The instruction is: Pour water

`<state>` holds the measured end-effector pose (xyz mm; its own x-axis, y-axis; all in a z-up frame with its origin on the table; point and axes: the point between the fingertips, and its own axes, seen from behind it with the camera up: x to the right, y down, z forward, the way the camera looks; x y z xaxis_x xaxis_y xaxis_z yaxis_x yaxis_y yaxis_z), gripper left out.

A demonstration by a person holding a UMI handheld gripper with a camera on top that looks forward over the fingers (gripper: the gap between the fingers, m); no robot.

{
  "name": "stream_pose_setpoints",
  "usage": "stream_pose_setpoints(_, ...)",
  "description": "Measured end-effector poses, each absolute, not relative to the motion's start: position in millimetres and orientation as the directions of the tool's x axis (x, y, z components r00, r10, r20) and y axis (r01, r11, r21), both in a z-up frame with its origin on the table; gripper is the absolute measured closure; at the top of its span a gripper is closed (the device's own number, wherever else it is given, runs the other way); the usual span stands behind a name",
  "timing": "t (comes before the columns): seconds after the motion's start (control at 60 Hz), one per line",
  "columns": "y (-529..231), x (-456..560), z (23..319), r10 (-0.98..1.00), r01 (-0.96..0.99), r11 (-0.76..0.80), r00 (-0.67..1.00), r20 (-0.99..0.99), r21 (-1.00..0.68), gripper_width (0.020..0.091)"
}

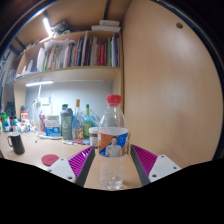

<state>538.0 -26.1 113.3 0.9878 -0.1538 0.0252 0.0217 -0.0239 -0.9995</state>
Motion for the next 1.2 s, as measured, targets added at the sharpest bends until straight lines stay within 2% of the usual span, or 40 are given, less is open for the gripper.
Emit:
stream_pose_setpoints(0.117, 1.5, 543.0, 94.6, -0.156, 0.039, -0.058, 0.987, 0.048, -0.998, 0.0338)
stream_pose_setpoints(0.183, 11.5, 545.3, 83.7, -0.155, 0.046, -0.088, 0.986, 0.059, -0.995, 0.0546)
stream_pose_setpoints(0.2, 12.6, 546.2, 82.2, -0.158, 0.045, -0.091, 0.986, 0.059, -0.995, 0.0567)
stream_pose_setpoints(0.233, 21.4, 549.4, 84.1, -0.162, 0.046, -0.069, 0.985, 0.056, -0.997, 0.0565)
stream_pose_setpoints(0.25, 16.3, 548.9, 81.1, -0.176, 0.043, -0.067, 0.983, 0.055, -0.997, 0.0593)
stream_pose_setpoints(0.417, 16.5, 546.7, 81.5, -0.165, 0.035, -0.059, 0.985, 0.044, -0.998, 0.0669)
stream_pose_setpoints(0.5, 11.2, 545.6, 82.0, -0.168, 0.043, -0.077, 0.984, 0.055, -0.996, 0.0664)
stream_pose_setpoints(0.517, 9.6, 544.6, 84.1, -0.17, 0.05, -0.078, 0.983, 0.063, -0.996, 0.069)
stream_pose_setpoints(0.583, 3.5, 534.8, 100.0, -0.172, 0.094, -0.069, 0.979, 0.105, -0.993, 0.069)
stream_pose_setpoints(0.783, -0.5, 461.2, 181.5, -0.162, 0.409, -0.012, 0.9, 0.406, -0.912, 0.069)
stream_pose_setpoints(0.883, 14.9, 401.3, 220.8, -0.176, 0.678, -0.012, 0.722, 0.669, -0.735, 0.0692)
stream_pose_setpoints(0.933, 25.7, 365.5, 230.0, -0.163, 0.796, -0.013, 0.595, 0.787, -0.605, 0.0692)
stream_pose_setpoints(1.067, 54.4, 284.1, 230.3, -0.14, 0.985, -0.015, 0.166, 0.976, -0.17, 0.0694)
stream_pose_setpoints(1.2, 76.2, 232.5, 219.6, -0.14, 0.96, -0.004, -0.279, 0.95, 0.281, 0.0695)
